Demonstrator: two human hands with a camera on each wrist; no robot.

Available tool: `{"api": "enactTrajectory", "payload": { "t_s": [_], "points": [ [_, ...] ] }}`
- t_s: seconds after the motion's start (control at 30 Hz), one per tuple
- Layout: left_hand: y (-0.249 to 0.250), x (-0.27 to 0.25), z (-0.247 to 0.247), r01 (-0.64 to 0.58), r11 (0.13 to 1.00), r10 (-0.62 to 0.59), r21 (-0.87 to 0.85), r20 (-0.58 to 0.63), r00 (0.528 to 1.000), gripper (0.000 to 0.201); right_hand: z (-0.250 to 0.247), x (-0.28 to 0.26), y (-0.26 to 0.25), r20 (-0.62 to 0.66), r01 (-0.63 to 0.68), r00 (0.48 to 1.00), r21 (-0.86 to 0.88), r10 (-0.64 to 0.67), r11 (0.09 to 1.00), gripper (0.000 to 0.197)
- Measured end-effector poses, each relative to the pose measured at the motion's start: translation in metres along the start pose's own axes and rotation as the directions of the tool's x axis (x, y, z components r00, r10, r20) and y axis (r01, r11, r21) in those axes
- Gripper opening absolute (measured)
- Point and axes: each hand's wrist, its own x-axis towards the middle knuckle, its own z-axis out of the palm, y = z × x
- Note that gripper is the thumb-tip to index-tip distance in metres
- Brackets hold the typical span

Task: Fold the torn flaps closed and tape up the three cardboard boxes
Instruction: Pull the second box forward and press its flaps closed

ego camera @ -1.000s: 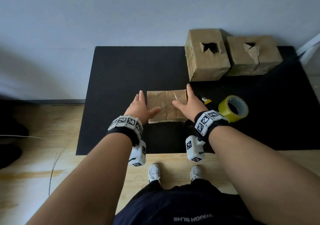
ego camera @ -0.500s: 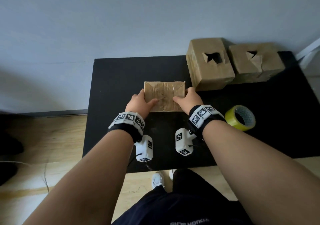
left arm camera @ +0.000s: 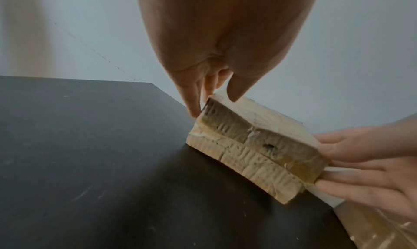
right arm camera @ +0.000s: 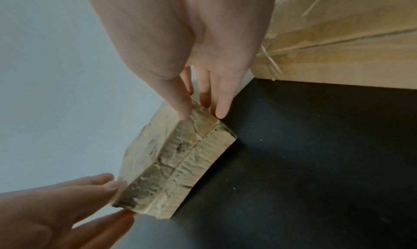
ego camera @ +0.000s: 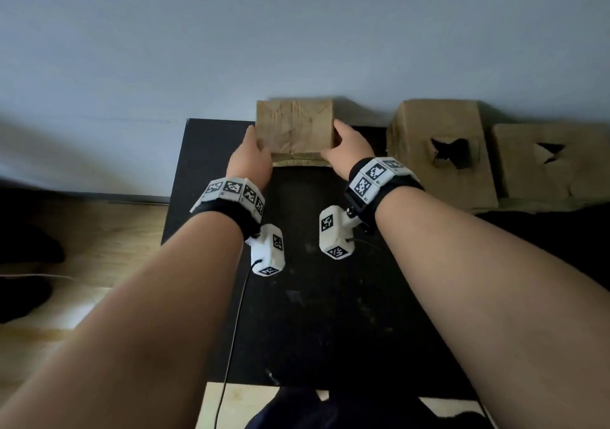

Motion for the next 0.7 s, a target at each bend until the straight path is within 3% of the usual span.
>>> {"api": "enactTrajectory", "payload": {
  "t_s": [0.2,0.33,0.53,0.7],
  "points": [
    [0.003,0.0,0.006,-0.038,0.999,0.037,0.023,0.052,0.998,0.066,0.002,0.004,0.011,0.018,-0.032,0.999,-0.035,0.033,0.999,0.066],
    [0.006,-0.012,-0.002,-0.074,0.993,0.074,0.095,-0.001,0.997,0.066,-0.002,-0.01,0.016,-0.055,-0.02,0.998,-0.026,0.019,0.999,0.059],
    [0.022,-0.039,-0.006,-0.195,0.978,0.199,0.069,-0.048,0.979,0.061,-0.026,-0.058,0.023,-0.231,0.0,0.973,-0.123,-0.029,0.992,0.055],
    [0.052,-0.073,0.024,-0.318,0.943,0.316,0.093,0.043,0.948,0.063,-0.058,-0.109,0.052,-0.421,-0.067,0.907,-0.166,-0.01,0.984,0.046]
  ]
}}
